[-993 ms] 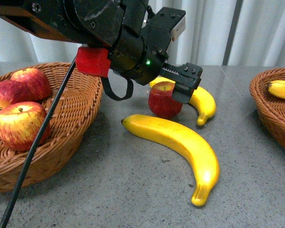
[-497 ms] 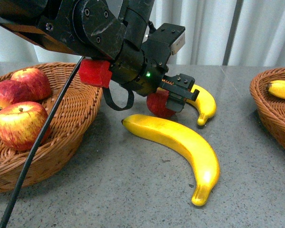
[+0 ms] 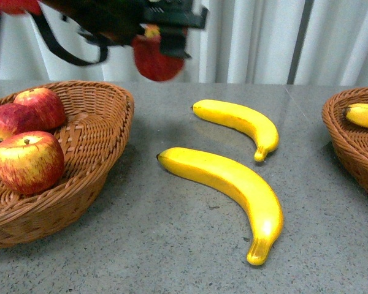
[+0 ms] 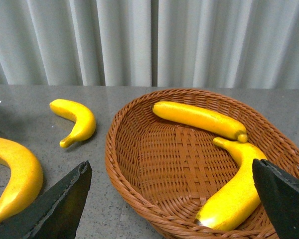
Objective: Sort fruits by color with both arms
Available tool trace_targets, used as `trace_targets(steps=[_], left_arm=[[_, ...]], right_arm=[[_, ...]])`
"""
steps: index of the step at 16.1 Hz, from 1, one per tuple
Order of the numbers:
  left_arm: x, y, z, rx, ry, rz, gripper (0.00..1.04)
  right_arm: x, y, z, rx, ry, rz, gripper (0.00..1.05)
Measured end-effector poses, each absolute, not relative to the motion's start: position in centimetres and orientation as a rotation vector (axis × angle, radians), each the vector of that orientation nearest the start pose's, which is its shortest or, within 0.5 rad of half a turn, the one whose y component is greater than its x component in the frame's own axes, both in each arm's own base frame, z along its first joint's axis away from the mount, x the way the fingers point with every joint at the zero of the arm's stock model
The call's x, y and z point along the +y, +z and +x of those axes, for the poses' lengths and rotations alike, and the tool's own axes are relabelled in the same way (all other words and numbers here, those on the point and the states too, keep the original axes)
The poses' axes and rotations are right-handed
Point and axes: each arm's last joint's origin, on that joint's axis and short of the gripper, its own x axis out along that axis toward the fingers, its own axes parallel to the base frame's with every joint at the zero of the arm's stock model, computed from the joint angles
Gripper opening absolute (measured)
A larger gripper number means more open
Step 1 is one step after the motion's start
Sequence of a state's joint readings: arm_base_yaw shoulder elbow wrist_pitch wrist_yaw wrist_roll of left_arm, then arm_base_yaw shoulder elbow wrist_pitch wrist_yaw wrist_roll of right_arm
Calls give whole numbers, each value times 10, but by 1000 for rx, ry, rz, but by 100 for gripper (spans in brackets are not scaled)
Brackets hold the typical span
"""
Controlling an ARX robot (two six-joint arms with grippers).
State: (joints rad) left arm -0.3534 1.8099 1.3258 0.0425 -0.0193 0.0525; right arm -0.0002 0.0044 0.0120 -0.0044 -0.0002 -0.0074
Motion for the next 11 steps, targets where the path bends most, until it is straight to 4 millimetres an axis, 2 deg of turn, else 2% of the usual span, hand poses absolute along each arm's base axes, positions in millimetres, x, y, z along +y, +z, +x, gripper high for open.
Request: trace_targets(steps=[1, 2, 3, 5, 7, 11], left_arm=[[-122, 268, 383, 412, -260, 88, 62], [-104, 267, 378, 430, -221, 55, 62], [-86, 257, 376, 466, -187, 30, 62], [-66, 236, 372, 533, -156, 2, 62], [-59, 224, 367, 557, -149, -2, 62], [-55, 216, 367, 562, -132, 19, 62]], right_arm=[[0, 167, 97, -3, 0, -7, 98], [0, 167, 97, -3, 0, -7, 98], [0, 167, 97, -3, 0, -7, 98], [0, 167, 97, -3, 0, -7, 98], [0, 167, 97, -3, 0, -7, 98], [0, 167, 97, -3, 0, -7, 98]])
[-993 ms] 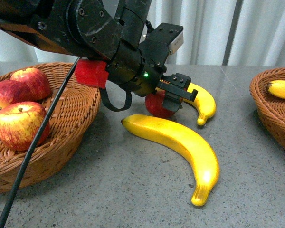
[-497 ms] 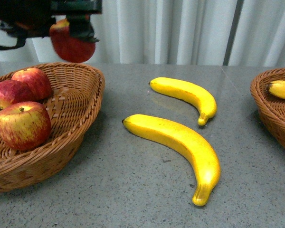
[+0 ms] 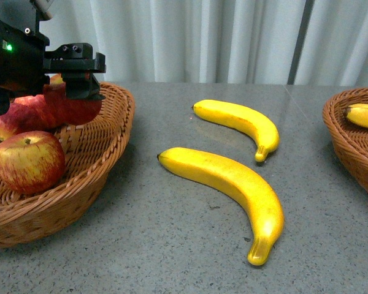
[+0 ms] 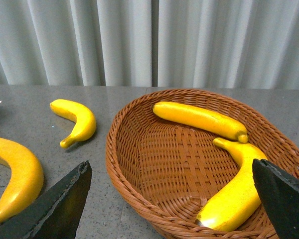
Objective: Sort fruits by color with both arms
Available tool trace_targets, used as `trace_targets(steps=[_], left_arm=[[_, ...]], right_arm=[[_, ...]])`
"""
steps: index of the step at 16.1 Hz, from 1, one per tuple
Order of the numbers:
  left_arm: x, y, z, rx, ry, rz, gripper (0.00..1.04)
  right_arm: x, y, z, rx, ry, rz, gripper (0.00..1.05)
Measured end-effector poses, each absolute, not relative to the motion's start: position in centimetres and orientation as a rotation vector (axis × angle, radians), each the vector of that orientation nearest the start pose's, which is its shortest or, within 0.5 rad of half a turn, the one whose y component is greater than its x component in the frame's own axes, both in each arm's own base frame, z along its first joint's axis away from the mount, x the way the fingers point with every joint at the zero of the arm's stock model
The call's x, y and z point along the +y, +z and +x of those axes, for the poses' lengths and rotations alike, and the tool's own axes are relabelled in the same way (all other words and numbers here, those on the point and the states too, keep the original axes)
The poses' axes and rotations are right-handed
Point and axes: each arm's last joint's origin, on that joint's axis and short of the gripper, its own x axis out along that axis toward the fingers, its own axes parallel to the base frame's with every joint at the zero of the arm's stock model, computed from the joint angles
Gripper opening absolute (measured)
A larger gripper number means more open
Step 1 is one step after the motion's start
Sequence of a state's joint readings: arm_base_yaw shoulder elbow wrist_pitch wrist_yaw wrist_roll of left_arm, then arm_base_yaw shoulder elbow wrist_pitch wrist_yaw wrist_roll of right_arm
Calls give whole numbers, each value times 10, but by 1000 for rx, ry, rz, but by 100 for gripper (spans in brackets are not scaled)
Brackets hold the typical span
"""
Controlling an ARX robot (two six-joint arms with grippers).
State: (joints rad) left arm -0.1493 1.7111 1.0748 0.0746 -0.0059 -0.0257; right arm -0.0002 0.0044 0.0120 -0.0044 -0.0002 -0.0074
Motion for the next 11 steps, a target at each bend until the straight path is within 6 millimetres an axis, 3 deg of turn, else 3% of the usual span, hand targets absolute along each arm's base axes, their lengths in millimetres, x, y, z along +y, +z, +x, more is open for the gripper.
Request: trace_targets(steps=[1, 5, 7, 8, 11], left_arm=[[-54, 214, 368, 572, -128, 18, 62], [-54, 217, 364, 554, -140, 15, 100], [-60, 233, 349, 504, -189, 7, 98], [-64, 251, 335, 442, -229, 0, 98], [-70, 289, 277, 272, -320, -5, 98]], right_arm=[[0, 167, 97, -3, 0, -7, 98], [0, 167, 97, -3, 0, -7, 98], [0, 167, 97, -3, 0, -7, 98], [0, 167, 97, -3, 0, -7, 98], [0, 167, 97, -3, 0, -7, 98]])
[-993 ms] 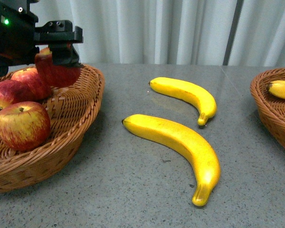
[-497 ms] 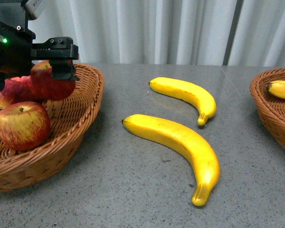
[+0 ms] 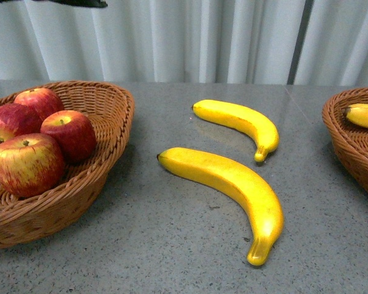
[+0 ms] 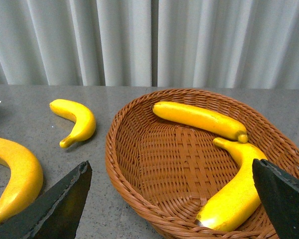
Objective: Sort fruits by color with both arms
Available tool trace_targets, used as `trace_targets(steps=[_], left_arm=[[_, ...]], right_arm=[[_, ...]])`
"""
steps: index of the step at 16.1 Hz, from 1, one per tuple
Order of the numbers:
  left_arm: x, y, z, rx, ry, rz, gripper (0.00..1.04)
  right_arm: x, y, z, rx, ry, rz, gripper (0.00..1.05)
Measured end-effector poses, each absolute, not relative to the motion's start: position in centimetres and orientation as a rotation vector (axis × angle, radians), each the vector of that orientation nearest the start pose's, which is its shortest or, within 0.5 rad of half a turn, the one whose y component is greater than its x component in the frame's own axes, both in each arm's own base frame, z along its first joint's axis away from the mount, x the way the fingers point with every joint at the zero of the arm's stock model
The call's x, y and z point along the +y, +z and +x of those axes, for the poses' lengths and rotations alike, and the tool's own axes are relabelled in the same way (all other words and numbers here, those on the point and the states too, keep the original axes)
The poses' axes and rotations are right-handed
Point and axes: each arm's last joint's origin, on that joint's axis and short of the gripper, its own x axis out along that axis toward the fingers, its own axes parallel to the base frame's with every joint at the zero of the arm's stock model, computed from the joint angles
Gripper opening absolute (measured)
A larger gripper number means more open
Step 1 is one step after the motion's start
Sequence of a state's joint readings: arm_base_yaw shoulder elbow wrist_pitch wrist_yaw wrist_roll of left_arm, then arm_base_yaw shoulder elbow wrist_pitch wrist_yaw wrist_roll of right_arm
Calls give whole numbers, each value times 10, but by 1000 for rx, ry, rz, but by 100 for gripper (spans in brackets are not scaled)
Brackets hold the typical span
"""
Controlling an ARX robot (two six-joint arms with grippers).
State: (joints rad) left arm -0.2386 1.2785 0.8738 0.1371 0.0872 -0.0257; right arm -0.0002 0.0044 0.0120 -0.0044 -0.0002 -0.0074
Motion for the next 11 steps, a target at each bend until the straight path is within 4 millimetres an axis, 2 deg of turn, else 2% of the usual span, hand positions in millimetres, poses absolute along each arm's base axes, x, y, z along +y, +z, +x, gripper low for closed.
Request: trace_targets(steps=[3, 4, 5, 6, 7, 8, 9, 11], left_arm=[[-69, 293, 214, 181, -372, 9, 98], [-71, 288, 196, 47, -269, 1, 90], [-67, 276, 178, -28, -159, -19, 79], [-59, 251, 163, -52, -51, -29, 66], [-47, 213, 151, -7, 3, -10, 48], [-42, 199, 148, 38, 5, 5, 39], [-35, 192, 144, 46, 5, 7, 26], [-26, 197, 138, -13, 3, -11, 5]], right_arm=[[0, 167, 97, -3, 0, -7, 98], [0, 167, 97, -3, 0, -7, 98], [0, 167, 97, -3, 0, -7, 98], [0, 167, 97, -3, 0, -7, 98], [0, 167, 97, -3, 0, -7, 98], [0, 167, 97, -3, 0, -7, 98], [0, 167, 97, -3, 0, -7, 98], [0, 167, 97, -3, 0, -7, 98]])
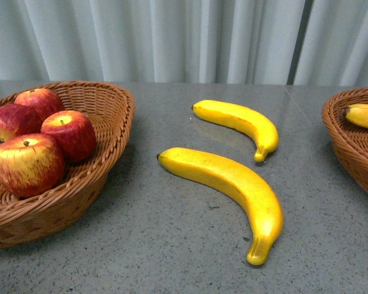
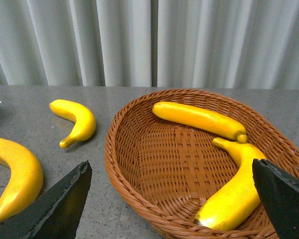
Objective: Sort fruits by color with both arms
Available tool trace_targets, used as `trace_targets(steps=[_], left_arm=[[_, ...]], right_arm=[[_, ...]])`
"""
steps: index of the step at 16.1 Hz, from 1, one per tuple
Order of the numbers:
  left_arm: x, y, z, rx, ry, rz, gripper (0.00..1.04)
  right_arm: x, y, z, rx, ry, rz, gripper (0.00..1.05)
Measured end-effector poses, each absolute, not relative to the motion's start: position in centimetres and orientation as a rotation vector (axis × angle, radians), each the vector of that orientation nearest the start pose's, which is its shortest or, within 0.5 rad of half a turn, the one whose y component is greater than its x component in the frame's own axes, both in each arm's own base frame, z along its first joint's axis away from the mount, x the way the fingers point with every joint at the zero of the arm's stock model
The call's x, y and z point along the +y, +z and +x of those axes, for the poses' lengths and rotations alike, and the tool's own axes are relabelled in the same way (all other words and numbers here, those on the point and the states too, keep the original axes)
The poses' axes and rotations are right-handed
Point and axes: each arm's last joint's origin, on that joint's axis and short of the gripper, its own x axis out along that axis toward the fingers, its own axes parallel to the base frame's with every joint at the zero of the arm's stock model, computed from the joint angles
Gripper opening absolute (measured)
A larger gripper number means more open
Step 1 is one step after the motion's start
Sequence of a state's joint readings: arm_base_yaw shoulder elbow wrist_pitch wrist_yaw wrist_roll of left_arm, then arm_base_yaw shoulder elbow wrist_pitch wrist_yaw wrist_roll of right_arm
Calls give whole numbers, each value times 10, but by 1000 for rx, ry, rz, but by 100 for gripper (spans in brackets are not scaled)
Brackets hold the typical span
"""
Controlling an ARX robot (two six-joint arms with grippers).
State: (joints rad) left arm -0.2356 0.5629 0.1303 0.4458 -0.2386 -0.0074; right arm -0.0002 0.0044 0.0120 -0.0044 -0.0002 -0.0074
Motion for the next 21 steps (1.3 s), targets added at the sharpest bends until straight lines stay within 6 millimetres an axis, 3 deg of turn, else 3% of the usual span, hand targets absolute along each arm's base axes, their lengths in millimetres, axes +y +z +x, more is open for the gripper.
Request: trace_targets(steps=[11, 13, 21], left_arm=[[-13, 180, 126, 12, 3, -1, 2], [-1, 172, 117, -20, -6, 0, 2], [0, 168, 105, 7, 1, 0, 2]], right_arm=[[0, 167, 97, -3, 0, -7, 98], [0, 167, 97, -3, 0, -7, 98], [0, 167, 97, -3, 0, -7, 98]])
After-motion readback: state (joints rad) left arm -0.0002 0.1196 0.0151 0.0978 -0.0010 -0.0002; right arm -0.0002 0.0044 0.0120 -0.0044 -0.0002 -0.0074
